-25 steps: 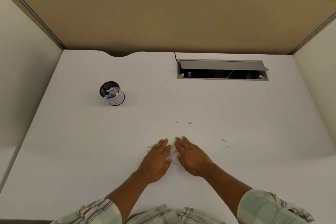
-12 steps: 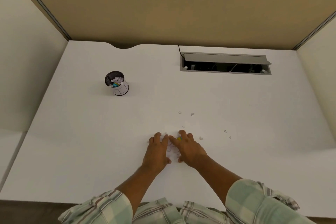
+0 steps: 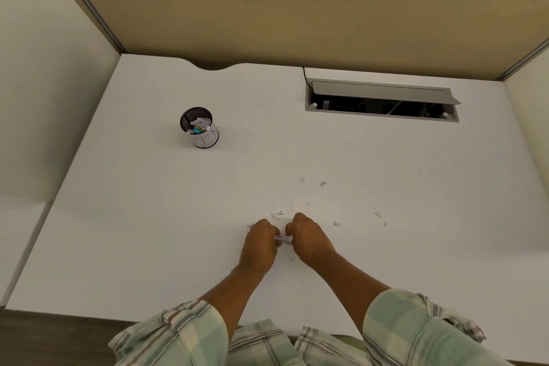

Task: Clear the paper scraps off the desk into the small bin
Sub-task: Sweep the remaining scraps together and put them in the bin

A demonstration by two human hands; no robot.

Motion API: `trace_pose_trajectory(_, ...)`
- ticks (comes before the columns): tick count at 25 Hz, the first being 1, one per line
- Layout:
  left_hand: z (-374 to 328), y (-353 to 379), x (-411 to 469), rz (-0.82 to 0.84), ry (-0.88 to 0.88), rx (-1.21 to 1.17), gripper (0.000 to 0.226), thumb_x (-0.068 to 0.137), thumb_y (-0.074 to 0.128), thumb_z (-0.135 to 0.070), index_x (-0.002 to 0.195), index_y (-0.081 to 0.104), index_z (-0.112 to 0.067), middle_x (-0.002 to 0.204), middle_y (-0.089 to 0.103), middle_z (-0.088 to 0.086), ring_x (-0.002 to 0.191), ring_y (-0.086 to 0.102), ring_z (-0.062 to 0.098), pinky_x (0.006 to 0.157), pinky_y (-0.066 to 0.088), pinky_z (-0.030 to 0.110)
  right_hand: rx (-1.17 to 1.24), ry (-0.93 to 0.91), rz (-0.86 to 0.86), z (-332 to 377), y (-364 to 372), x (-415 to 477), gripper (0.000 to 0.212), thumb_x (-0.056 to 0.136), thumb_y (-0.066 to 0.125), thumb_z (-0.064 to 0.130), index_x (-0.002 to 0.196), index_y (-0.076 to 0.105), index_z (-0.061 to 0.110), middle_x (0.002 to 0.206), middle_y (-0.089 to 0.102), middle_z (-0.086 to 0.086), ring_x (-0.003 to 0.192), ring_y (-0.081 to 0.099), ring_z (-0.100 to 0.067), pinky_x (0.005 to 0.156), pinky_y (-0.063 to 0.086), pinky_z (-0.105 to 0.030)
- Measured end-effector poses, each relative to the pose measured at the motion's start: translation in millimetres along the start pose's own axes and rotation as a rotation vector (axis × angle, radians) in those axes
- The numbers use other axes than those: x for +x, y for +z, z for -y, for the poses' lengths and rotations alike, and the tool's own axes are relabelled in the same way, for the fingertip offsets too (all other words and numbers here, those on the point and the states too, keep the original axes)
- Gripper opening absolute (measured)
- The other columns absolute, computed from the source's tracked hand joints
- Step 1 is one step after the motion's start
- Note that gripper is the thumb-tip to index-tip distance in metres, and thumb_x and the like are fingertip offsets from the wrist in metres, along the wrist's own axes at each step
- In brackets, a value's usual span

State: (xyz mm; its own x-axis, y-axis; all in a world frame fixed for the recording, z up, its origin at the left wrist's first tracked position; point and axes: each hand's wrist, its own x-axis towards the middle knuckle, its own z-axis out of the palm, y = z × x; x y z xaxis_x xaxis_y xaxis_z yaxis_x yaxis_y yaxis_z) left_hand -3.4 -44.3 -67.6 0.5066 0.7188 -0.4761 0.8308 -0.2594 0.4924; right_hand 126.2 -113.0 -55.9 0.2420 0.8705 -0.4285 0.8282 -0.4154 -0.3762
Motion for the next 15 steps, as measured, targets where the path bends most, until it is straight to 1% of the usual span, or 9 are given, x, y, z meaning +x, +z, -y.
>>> trace_pose_trajectory(2,-2,-6,1,-0.011,-0.059,-0.098,0.012,0.087,0.079,-0.020,0.092,0.083,-0.010,0.088,0.079,0.008,0.069,0.063,0.012,0.070,0.047,0.017,0.112,0.111,-0.016,1,-5,1,0.014,0.090,0.070,0.012,0.103,0.075,0.014,0.108,0.064,-0.005,0.097,0.065,-0.023,0.079,0.049,-0.025)
trace_pose_trajectory(3,-2,-11,2,-0.021,-0.063,-0.123,0.011,0.085,0.081,-0.019,0.090,0.084,-0.010,0.087,0.079,0.008,0.069,0.065,0.012,0.069,0.049,0.017,0.165,0.152,-0.025,0,-8,2,0.013,0.088,0.075,0.013,0.100,0.077,0.015,0.106,0.068,-0.005,0.095,0.066,-0.021,0.080,0.051,-0.025)
trace_pose_trajectory(5,1,-22,2,-0.044,-0.067,-0.167,0.011,0.081,0.085,-0.018,0.088,0.084,-0.010,0.085,0.080,0.005,0.066,0.066,0.011,0.065,0.049,0.015,0.257,0.198,-0.035,2,-15,3,0.010,0.084,0.080,0.018,0.093,0.080,0.014,0.097,0.076,-0.004,0.083,0.067,-0.015,0.072,0.051,-0.022)
trace_pose_trajectory(7,2,-36,3,-0.070,-0.080,-0.229,0.008,0.078,0.087,-0.018,0.084,0.084,-0.013,0.081,0.079,0.000,0.062,0.065,0.005,0.060,0.046,0.009,0.381,0.215,-0.045,6,-24,5,0.007,0.081,0.083,0.019,0.085,0.081,0.014,0.086,0.077,-0.002,0.068,0.061,-0.009,0.065,0.047,-0.019)
trace_pose_trajectory(9,4,-54,5,-0.091,-0.085,-0.285,0.003,0.077,0.086,-0.017,0.079,0.084,-0.017,0.074,0.077,-0.008,0.061,0.065,0.000,0.055,0.044,0.004,0.475,0.211,-0.056,13,-34,8,0.007,0.078,0.085,0.018,0.080,0.081,0.013,0.076,0.075,0.000,0.062,0.061,-0.008,0.064,0.052,-0.024)
trace_pose_trajectory(10,4,-65,6,-0.093,-0.089,-0.323,0.003,0.077,0.086,-0.018,0.077,0.083,-0.019,0.070,0.075,-0.012,0.060,0.066,0.000,0.054,0.046,0.005,0.522,0.213,-0.062,19,-42,12,0.007,0.077,0.085,0.016,0.080,0.081,0.012,0.073,0.075,-0.001,0.061,0.065,-0.013,0.066,0.056,-0.028)
trace_pose_trajectory(12,6,-89,10,-0.098,-0.106,-0.423,0.005,0.074,0.086,-0.018,0.072,0.082,-0.020,0.064,0.074,-0.011,0.058,0.068,0.004,0.054,0.052,0.013,0.608,0.211,-0.083,35,-57,21,0.008,0.076,0.087,0.015,0.079,0.080,0.011,0.073,0.076,-0.004,0.065,0.071,-0.023,0.068,0.060,-0.034)
trace_pose_trajectory(13,7,-103,12,-0.107,-0.109,-0.466,0.006,0.072,0.087,-0.019,0.070,0.081,-0.020,0.063,0.075,-0.009,0.056,0.069,0.004,0.054,0.053,0.016,0.638,0.194,-0.099,44,-66,28,0.010,0.075,0.088,0.016,0.078,0.080,0.010,0.074,0.076,-0.005,0.065,0.072,-0.024,0.068,0.060,-0.034)
trace_pose_trajectory(15,10,-133,21,-0.138,-0.091,-0.524,0.009,0.072,0.088,-0.022,0.067,0.080,-0.021,0.062,0.075,-0.007,0.052,0.067,0.002,0.051,0.051,0.016,0.693,0.156,-0.128,67,-85,45,0.013,0.074,0.090,0.015,0.077,0.080,0.009,0.072,0.076,-0.004,0.060,0.069,-0.018,0.063,0.059,-0.031)
